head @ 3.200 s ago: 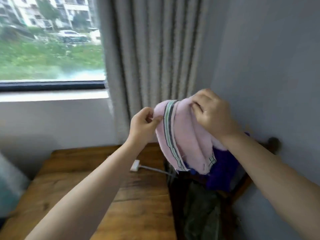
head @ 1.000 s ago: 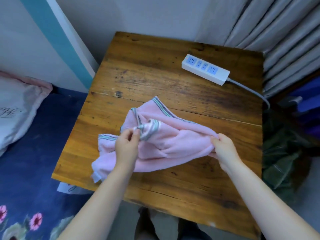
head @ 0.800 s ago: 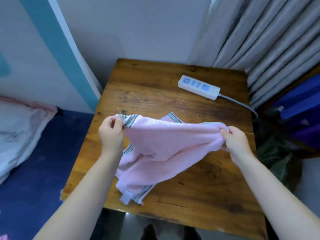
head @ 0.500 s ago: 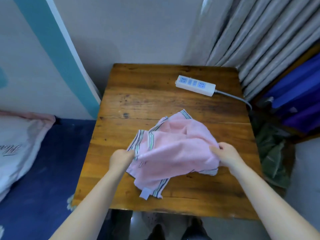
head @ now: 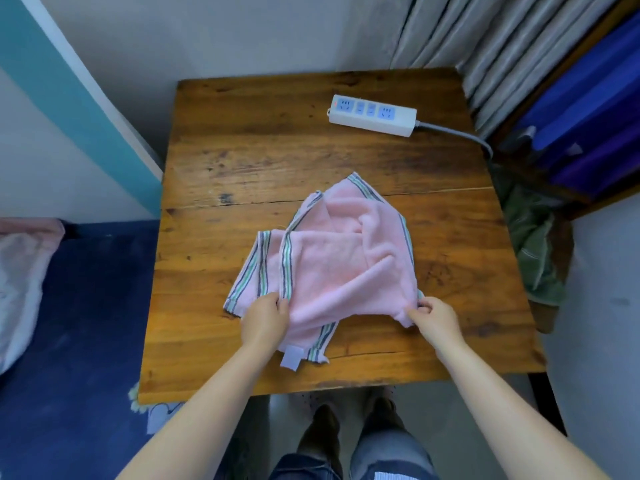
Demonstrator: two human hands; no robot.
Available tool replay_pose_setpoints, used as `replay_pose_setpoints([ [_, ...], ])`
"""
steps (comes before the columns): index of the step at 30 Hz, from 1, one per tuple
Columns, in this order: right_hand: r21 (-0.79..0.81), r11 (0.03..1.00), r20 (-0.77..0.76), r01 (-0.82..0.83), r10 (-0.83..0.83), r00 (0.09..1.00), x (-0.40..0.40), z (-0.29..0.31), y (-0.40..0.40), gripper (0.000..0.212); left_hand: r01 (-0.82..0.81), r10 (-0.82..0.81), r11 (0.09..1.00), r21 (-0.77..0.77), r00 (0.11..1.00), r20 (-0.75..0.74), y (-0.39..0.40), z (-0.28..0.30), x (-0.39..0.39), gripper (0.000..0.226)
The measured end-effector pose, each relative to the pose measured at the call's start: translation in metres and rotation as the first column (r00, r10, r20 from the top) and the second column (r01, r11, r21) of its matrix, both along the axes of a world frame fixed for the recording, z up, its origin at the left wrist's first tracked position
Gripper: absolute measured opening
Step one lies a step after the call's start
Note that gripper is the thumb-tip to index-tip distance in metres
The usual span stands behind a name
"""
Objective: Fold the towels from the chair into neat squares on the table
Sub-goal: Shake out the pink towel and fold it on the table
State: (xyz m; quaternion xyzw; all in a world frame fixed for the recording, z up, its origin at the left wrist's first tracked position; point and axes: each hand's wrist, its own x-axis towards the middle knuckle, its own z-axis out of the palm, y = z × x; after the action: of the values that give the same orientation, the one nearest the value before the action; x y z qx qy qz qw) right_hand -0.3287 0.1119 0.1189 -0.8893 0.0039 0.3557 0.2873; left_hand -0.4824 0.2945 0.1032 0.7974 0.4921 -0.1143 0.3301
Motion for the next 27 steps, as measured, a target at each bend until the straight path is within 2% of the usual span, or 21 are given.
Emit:
replay_pose_setpoints([
  [3, 0.044, 0.999, -0.053, 0.032, -0.029, 0.998, 0.001, -0.001, -0.001, 0.006, -0.089, 0.093, 0.995, -0.052, 0.992, 0.089, 0.008, 0.001, -0.002, 0.043],
  [5, 0.042, 0.999, -0.081, -0.015, 0.018, 0.997, 0.003, 0.0, -0.001, 0.013, -0.123, 0.13, 0.991, -0.055, 0.981, 0.142, 0.014, 0.003, -0.006, 0.038],
  [8, -0.164, 0.96, -0.049, -0.228, 0.223, 0.974, 0.003, -0.004, -0.003, 0.026, -0.162, 0.162, 0.987, -0.014, 0.969, 0.189, 0.021, 0.007, -0.014, 0.01],
  [9, -0.236, 0.926, -0.034, -0.293, 0.294, 0.955, 0.002, -0.004, -0.004, 0.025, -0.179, 0.179, 0.984, -0.017, 0.965, 0.193, 0.021, 0.008, -0.016, 0.005],
  [10, -0.268, 0.907, -0.02, -0.325, 0.332, 0.943, 0.0, -0.004, -0.005, 0.022, -0.186, 0.187, 0.982, -0.022, 0.963, 0.194, 0.021, 0.009, -0.018, 0.009],
  [14, -0.224, 0.938, 0.084, -0.265, 0.29, 0.953, 0.001, 0.005, -0.007, 0.038, -0.121, 0.121, 0.993, -0.007, 0.982, 0.143, 0.02, 0.009, -0.024, 0.017],
  [17, -0.136, 0.973, 0.213, -0.188, 0.214, 0.953, 0.011, 0.019, -0.006, 0.03, -0.082, 0.081, 0.997, 0.005, 0.992, 0.1, 0.029, 0.012, -0.021, 0.019],
  [18, -0.147, 0.968, 0.272, -0.201, 0.235, 0.933, 0.014, 0.024, -0.005, 0.026, -0.064, 0.062, 0.998, 0.02, 0.995, 0.079, 0.034, 0.015, -0.019, 0.02],
  [21, -0.338, 0.896, 0.407, -0.289, 0.416, 0.813, 0.031, 0.047, 0.004, 0.029, -0.02, 0.017, 0.999, 0.046, 0.996, 0.083, 0.058, 0.036, -0.006, 0.02],
  [24, -0.528, 0.792, 0.476, -0.307, 0.575, 0.666, 0.064, 0.088, 0.023, 0.026, -0.072, 0.05, 0.99, 0.121, 0.984, 0.173, 0.089, 0.077, 0.016, 0.025],
  [26, -0.617, 0.725, 0.513, -0.305, 0.665, 0.543, 0.081, 0.125, 0.045, 0.025, -0.145, 0.095, 0.974, 0.172, 0.959, 0.266, 0.11, 0.111, 0.032, 0.026],
  [27, -0.643, 0.704, 0.513, -0.3, 0.688, 0.513, 0.086, 0.139, 0.053, 0.026, -0.173, 0.112, 0.966, 0.192, 0.95, 0.29, 0.118, 0.124, 0.039, 0.026],
])
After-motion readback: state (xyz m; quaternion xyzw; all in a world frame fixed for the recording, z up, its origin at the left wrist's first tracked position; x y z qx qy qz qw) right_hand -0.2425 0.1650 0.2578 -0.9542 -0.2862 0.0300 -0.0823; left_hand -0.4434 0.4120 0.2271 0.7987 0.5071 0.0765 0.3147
